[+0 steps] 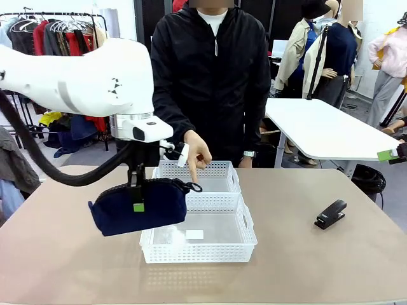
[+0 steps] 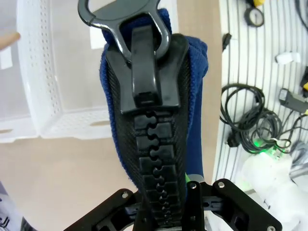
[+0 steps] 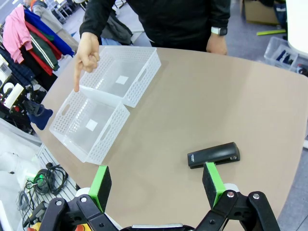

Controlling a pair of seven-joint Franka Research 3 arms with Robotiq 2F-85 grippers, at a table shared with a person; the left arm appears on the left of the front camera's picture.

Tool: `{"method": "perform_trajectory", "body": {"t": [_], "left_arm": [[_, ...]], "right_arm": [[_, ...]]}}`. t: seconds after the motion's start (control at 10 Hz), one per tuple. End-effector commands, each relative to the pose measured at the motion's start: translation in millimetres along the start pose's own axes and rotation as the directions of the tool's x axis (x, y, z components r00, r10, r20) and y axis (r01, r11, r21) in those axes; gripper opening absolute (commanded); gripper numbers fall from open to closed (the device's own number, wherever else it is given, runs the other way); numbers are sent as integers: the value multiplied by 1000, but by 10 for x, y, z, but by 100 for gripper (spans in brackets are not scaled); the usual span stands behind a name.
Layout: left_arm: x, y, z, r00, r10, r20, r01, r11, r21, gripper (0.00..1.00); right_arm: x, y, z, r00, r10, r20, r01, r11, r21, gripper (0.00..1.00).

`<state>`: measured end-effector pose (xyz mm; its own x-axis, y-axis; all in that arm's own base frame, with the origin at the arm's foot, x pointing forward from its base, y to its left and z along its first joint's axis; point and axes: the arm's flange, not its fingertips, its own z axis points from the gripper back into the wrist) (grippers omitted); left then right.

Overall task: Distribute items into two baskets.
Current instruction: Place the picked Pencil pouch into the Organizing basket as instructed by the person.

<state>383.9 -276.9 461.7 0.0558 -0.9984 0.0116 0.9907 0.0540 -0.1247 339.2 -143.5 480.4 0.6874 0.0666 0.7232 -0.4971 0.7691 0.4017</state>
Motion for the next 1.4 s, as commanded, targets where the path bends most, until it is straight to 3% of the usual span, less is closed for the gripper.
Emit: {"method": "perform_trajectory", "body": {"t": [0.0, 0.8, 1.3], "left_arm": [[160, 114, 98, 999, 39, 18, -40, 998, 39, 0], [898, 360, -41, 1000, -6, 6, 6, 998, 64, 0], [1172, 400, -464, 999, 17, -51, -11, 993, 116, 0]], "right_arm": [[9, 9, -5, 1000, 3, 9, -3, 1000, 6, 100], [9, 9, -5, 1000, 3, 9, -3, 1000, 6, 100], [9, 9, -5, 1000, 3, 9, -3, 1000, 6, 100]]}}
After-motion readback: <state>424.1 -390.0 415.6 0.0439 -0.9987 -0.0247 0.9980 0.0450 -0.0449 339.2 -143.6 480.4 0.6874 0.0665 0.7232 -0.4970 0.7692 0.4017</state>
